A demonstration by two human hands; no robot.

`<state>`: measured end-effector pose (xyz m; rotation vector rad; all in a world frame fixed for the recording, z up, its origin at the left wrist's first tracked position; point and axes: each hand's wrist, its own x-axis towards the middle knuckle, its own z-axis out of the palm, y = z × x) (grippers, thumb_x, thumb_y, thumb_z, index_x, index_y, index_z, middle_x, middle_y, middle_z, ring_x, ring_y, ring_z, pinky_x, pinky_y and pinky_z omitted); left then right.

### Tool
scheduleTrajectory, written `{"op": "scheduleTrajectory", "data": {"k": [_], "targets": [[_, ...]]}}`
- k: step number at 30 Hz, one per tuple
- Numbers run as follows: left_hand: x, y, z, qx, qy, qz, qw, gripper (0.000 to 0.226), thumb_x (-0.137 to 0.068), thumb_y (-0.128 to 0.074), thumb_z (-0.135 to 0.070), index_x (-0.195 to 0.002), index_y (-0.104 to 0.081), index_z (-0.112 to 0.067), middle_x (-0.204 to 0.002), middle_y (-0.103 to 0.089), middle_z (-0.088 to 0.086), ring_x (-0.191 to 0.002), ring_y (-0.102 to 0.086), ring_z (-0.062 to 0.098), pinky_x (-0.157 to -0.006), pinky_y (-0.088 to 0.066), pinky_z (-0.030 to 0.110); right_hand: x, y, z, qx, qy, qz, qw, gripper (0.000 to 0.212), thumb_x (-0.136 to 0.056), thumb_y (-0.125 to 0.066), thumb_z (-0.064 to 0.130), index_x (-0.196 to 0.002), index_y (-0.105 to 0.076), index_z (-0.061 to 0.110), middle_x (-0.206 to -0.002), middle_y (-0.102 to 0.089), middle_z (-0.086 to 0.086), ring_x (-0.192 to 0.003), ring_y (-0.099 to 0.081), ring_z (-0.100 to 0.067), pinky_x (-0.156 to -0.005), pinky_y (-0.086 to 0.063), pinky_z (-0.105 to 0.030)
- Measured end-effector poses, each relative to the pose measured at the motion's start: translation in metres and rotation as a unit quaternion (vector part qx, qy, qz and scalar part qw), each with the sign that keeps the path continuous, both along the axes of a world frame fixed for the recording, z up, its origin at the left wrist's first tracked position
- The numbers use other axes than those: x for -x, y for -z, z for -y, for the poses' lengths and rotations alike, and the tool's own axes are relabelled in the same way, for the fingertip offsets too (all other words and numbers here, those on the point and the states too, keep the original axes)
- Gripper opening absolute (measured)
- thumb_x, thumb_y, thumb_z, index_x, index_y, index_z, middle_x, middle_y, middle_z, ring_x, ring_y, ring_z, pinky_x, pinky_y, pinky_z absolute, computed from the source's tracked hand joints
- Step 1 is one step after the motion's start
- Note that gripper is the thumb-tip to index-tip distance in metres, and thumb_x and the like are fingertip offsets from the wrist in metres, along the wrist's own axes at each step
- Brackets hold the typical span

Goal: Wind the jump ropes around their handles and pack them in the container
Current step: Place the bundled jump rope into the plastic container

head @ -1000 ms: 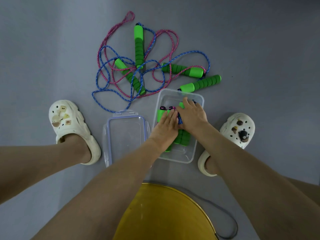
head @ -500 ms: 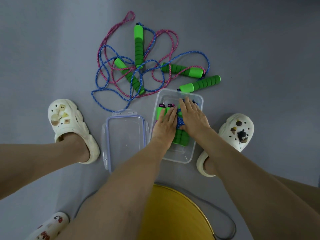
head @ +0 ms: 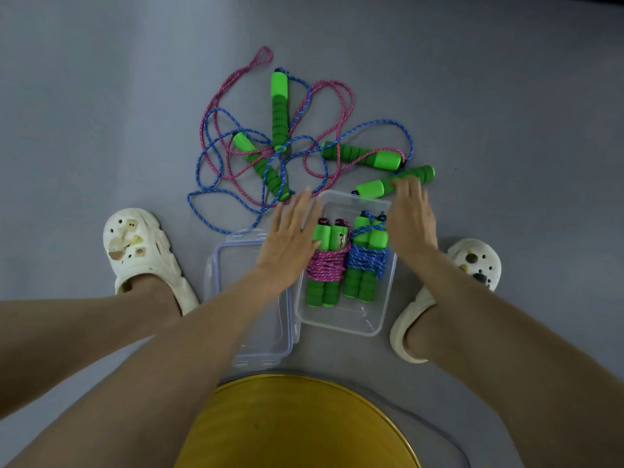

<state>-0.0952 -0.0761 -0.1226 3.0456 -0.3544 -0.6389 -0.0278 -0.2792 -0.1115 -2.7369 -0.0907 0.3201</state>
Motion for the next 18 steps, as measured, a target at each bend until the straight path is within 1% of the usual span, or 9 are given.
{"op": "scheduleTrajectory", "data": {"k": [2,3,5,7,10,11,13,16,18], "targets": [[-0.005,0.007,-0.003,0.031,-0.082,-0.069,0.994,0.088,-0.098,-0.036,-0.051,-0.146,0.021,-0.004,-0.157,0.019,0.017,-0.147,0.004,0.032,-0.119,-0.002,0.047,-0.032,0.011,0.006,-0.012,0.022,-0.071,0.997,0.027,-0.084,-0.044,-0.006,-0.107,-0.058,0.0,-0.112,-0.053,-0.016,-0.102,-0.053,-0.033,-0.078,-0.045,-0.04],[-0.006,0.013,-0.003,0.05,-0.112,-0.109,0.986,0.089,-0.097,-0.033,-0.053,-0.146,0.023,-0.004,-0.157,0.021,0.017,-0.147,0.004,0.031,-0.12,-0.007,0.048,-0.046,0.015,0.006,-0.014,0.02,-0.116,0.993,0.02,-0.089,-0.046,0.006,-0.1,-0.061,0.0,-0.108,-0.054,-0.016,-0.102,-0.055,-0.035,-0.079,-0.046,-0.038],[-0.005,0.021,0.001,0.071,-0.141,-0.168,0.973,0.086,-0.098,-0.031,-0.053,-0.147,0.022,-0.005,-0.157,0.021,0.015,-0.147,0.002,0.031,-0.119,-0.011,0.051,-0.067,0.024,0.002,0.017,-0.025,-0.236,0.971,0.046,-0.094,-0.046,0.04,-0.105,-0.061,-0.002,-0.114,-0.053,-0.019,-0.113,-0.052,-0.037,-0.091,-0.044,-0.038],[-0.005,0.024,0.003,0.088,-0.152,-0.188,0.966,0.081,-0.099,-0.031,-0.05,-0.149,0.019,-0.01,-0.158,0.017,0.015,-0.147,-0.001,0.031,-0.117,-0.014,0.053,-0.073,0.028,-0.003,0.051,-0.058,-0.311,0.947,0.071,-0.091,-0.042,0.058,-0.13,-0.048,0.0,-0.139,-0.043,-0.019,-0.127,-0.043,-0.036,-0.103,-0.038,-0.041],[-0.011,0.025,0.002,0.083,-0.152,-0.198,0.965,0.077,-0.1,-0.031,-0.049,-0.15,0.018,-0.016,-0.159,0.012,0.015,-0.147,-0.002,0.031,-0.117,-0.013,0.054,-0.071,0.033,-0.012,0.086,-0.102,-0.296,0.946,0.081,-0.092,-0.03,0.064,-0.147,-0.026,0.004,-0.155,-0.022,-0.015,-0.142,-0.022,-0.032,-0.115,-0.02,-0.042],[-0.011,0.025,0.001,0.071,-0.145,-0.2,0.967,0.077,-0.1,-0.03,-0.049,-0.15,0.018,-0.016,-0.159,0.011,0.015,-0.147,-0.002,0.031,-0.117,-0.013,0.054,-0.07,0.031,-0.015,0.099,-0.111,-0.289,0.946,0.08,-0.093,-0.025,0.064,-0.147,-0.026,0.004,-0.157,-0.017,-0.014,-0.144,-0.015,-0.03,-0.117,-0.011,-0.041],[-0.012,0.025,0.001,0.057,-0.138,-0.201,0.968,0.077,-0.1,-0.03,-0.05,-0.15,0.018,-0.016,-0.159,0.009,0.016,-0.147,-0.004,0.031,-0.116,-0.014,0.055,-0.065,0.024,-0.017,0.134,-0.138,-0.281,0.94,0.075,-0.097,-0.017,0.059,-0.14,-0.041,0.002,-0.157,-0.015,-0.015,-0.145,-0.008,-0.028,-0.118,0.001,-0.04],[-0.011,0.024,0.0,0.035,-0.144,-0.198,0.969,0.078,-0.099,-0.03,-0.051,-0.151,0.014,-0.013,-0.159,0.002,0.018,-0.145,-0.012,0.033,-0.115,-0.02,0.055,-0.055,0.015,-0.016,0.144,-0.169,-0.249,0.943,0.072,-0.097,-0.014,0.058,-0.107,-0.071,0.015,-0.152,-0.021,-0.019,-0.139,-0.02,-0.036,-0.117,-0.009,-0.044],[-0.01,0.018,0.001,0.012,-0.143,-0.187,0.972,0.082,-0.097,-0.03,-0.056,-0.151,0.012,-0.011,-0.158,-0.004,0.02,-0.143,-0.019,0.034,-0.113,-0.024,0.054,-0.051,0.004,-0.013,0.118,-0.141,-0.216,0.959,0.069,-0.097,-0.023,0.057,-0.089,-0.075,0.012,-0.148,-0.026,-0.016,-0.126,-0.037,-0.038,-0.11,-0.026,-0.044]]}}
